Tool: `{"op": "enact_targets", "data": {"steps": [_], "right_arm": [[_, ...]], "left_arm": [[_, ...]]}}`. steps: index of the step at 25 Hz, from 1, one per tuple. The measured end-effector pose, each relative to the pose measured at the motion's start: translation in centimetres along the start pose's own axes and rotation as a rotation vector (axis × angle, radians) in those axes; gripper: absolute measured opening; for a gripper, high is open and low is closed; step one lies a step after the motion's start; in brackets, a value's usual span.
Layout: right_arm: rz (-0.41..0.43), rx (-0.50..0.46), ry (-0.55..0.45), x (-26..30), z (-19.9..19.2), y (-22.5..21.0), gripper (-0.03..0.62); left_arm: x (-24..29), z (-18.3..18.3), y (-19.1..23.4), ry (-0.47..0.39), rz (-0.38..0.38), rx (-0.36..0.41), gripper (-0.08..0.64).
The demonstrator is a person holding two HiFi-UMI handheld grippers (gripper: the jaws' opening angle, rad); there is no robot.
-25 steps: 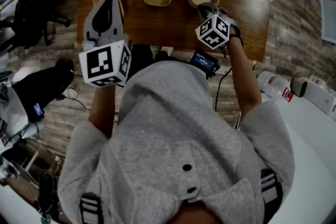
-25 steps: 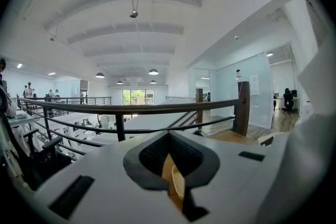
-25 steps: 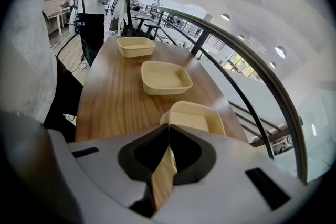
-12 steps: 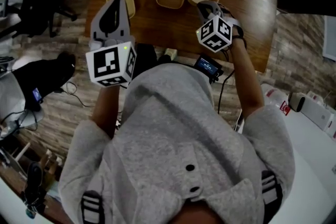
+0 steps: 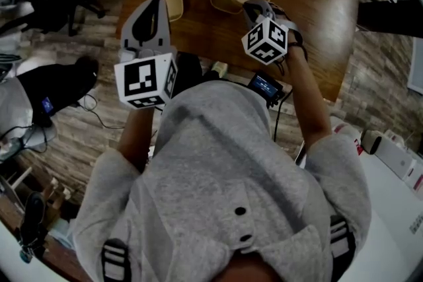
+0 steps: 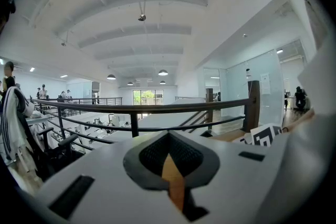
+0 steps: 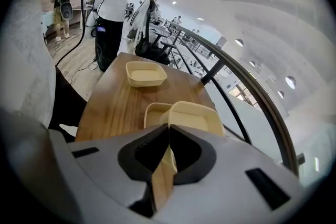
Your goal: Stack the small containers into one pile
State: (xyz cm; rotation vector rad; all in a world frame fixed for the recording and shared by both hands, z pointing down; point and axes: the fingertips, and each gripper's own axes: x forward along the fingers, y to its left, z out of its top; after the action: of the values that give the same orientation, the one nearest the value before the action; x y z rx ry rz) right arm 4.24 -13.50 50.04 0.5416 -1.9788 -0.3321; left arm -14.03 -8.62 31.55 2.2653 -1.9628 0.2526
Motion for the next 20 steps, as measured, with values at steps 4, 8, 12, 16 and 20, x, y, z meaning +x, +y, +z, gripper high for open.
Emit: {"op": "enact_targets", "data": {"steps": [4, 8, 12, 16, 20], "right_arm": [[0.019, -0.015, -0.019, 1.0, 2.3, 1.0, 0.026], [0.042, -0.017, -0.025, 1.8, 3.2, 1.6, 0.026], [0.06, -0.021, -0.006, 2.7, 3.3, 2.4, 0.026], [0.074, -0.018, 0.011, 3.4, 3.1, 3.0, 0.026], [0.077, -0.012, 0.027, 4.6, 3.4, 3.4, 0.026]], "left_arm": [[-0.4, -0.2, 1.1, -0.002, 0.011, -0.001, 0.011], [-0.4, -0.1, 1.0, -0.004, 0.018, -0.005, 0.011], [-0.5, -0.2, 1.2, -0.001, 0.024, -0.009, 0.011], [-0.3, -0.1, 1.5, 0.0, 0.027, -0.011, 0.011], [0.0, -0.4, 2.2, 0.006, 0.03, -0.012, 0.011]]}}
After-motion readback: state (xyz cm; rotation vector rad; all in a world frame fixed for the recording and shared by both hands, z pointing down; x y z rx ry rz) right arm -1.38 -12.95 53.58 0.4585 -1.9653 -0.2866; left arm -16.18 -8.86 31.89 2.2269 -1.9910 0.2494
